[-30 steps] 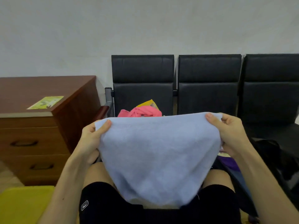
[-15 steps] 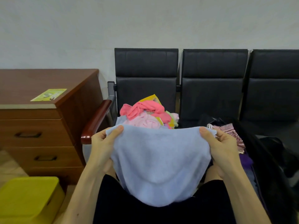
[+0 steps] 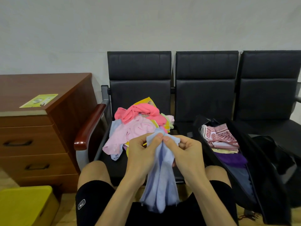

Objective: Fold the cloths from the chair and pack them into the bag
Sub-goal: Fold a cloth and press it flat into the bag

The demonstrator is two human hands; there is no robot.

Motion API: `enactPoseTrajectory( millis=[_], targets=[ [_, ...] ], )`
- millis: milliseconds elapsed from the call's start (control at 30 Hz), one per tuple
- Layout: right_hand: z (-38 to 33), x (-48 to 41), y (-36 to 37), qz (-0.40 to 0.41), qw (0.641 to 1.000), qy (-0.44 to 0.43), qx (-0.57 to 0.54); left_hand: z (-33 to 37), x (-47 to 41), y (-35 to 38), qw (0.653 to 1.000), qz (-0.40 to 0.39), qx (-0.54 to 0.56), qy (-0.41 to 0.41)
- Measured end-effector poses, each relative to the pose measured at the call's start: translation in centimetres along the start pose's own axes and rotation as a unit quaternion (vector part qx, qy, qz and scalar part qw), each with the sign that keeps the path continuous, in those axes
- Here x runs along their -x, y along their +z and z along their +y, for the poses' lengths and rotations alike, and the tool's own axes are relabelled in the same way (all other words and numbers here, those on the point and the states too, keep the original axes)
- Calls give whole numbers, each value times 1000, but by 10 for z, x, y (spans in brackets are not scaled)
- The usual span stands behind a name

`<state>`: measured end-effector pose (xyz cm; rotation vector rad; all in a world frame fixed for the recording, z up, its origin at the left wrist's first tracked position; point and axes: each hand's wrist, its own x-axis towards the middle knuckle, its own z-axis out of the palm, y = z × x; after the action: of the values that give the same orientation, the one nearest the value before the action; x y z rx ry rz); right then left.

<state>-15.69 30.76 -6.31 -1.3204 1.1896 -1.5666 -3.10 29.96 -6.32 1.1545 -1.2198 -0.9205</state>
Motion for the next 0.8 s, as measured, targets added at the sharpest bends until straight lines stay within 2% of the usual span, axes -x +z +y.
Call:
enactPoseTrajectory(
  millis=[200,300,400,567,667,733,800],
  targets=[
    [3,-3,1,-4,998,38,52,-1,3,4,1000,4,-22,5],
    [-6,4,5,7,999,23,28,1,5,5,1000,-13,-20,8],
    [-21,7,7,-27,999,35,-3,12,9,4,999,-36,-5,31],
    [-35,0,5,-111,986,127,2,14,-3,0,992,-66,-70,87],
    [-40,-5,1,-129,987,96,-21,16,-13,-4,982,-69,-126,126],
    [-36,-9,-2,-119,990,64,-44,18,-22,-7,983,-79,-117,119],
    [-24,-15,-7,-71,997,-1,0,23,-32,-11,987,-87,-91,104]
  ],
)
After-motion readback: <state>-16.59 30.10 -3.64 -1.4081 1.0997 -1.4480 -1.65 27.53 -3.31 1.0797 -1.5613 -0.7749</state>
